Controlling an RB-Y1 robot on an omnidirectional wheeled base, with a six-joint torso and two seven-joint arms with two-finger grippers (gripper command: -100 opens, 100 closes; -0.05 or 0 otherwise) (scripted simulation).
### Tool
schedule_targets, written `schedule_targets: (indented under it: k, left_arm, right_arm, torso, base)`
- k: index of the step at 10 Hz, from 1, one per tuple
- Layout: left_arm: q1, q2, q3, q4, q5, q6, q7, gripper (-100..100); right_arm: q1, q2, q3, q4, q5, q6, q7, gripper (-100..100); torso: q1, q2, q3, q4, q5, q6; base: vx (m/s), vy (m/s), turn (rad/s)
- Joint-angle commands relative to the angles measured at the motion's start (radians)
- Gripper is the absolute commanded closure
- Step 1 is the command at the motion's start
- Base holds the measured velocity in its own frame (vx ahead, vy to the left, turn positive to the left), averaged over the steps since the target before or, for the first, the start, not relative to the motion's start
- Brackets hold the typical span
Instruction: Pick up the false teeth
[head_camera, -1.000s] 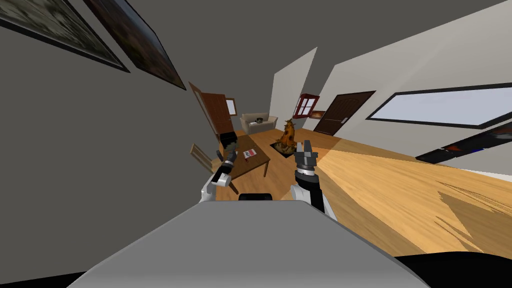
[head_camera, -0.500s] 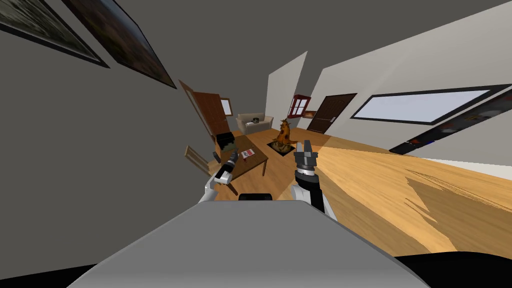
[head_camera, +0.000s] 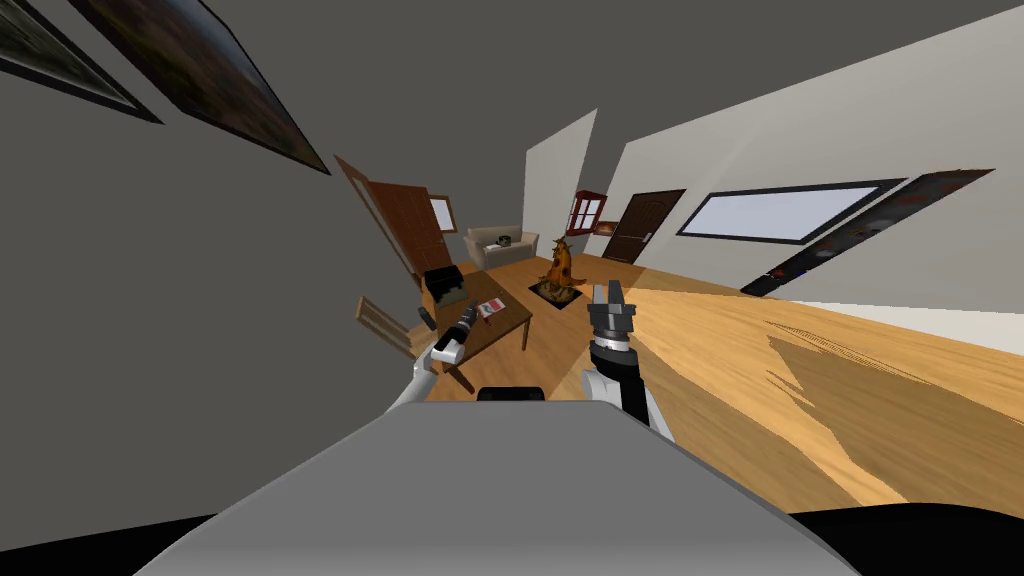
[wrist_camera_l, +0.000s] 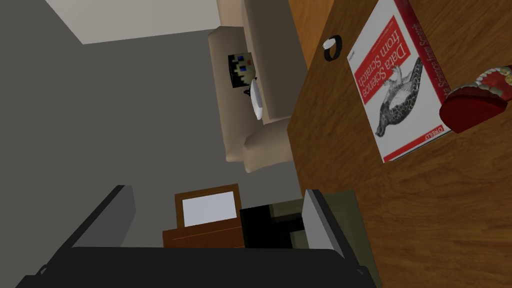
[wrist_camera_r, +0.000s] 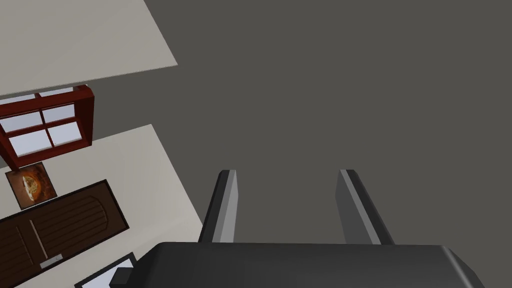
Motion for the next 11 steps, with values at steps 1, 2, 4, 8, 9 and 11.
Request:
schedule_targets:
  k: [1, 2, 4, 8, 9, 11]
  left_arm:
    - [-0.026, -0.001, -0.007, 0.05, 0.001, 0.027, -0.001, -100]
    - [-0.026, -0.001, -0.007, 0.071, 0.001, 0.027, -0.001, -100]
    - [-0.079, 0.009, -0.014, 0.151, 0.01, 0.087, 0.007, -100]
    - [-0.127, 0.018, -0.02, 0.267, 0.018, 0.144, 0.015, -100]
    - [-0.149, 0.022, -0.023, 0.304, 0.022, 0.17, 0.019, -100]
    - [-0.169, 0.027, -0.025, 0.352, 0.025, 0.194, 0.022, -100]
  right_arm:
    - [0.0, 0.0, 0.0, 0.0, 0.0, 0.0, 0.0, 0]
    - [0.0, 0.0, 0.0, 0.0, 0.0, 0.0, 0.0, 0]
    - [0.0, 0.0, 0.0, 0.0, 0.0, 0.0, 0.0, 0]
    - [0.0, 0.0, 0.0, 0.0, 0.0, 0.0, 0.0, 0]
    - [0.0, 0.0, 0.0, 0.0, 0.0, 0.0, 0.0, 0]
    - [0.0, 0.0, 0.0, 0.0, 0.0, 0.0, 0.0, 0]
  torso:
    - [0.0, 0.0, 0.0, 0.0, 0.0, 0.0]
    - [0.0, 0.0, 0.0, 0.0, 0.0, 0.001]
    - [0.0, -0.001, 0.0, 0.0, 0.0, 0.001]
    - [0.0, 0.0, 0.0, 0.0, 0.0, 0.0]
    - [0.0, -0.001, 0.0, 0.0, 0.0, 0.0]
    - [0.0, -0.001, -0.001, 0.0, 0.0, 0.0]
  base:
    - [-0.016, 0.024, -0.205]
    - [-0.01, 0.024, -0.099]
    - [-0.006, 0.031, -0.22]
    - [-0.007, 0.031, -0.153]
    - [0.003, 0.024, -0.103]
    - [0.004, 0.019, -0.119]
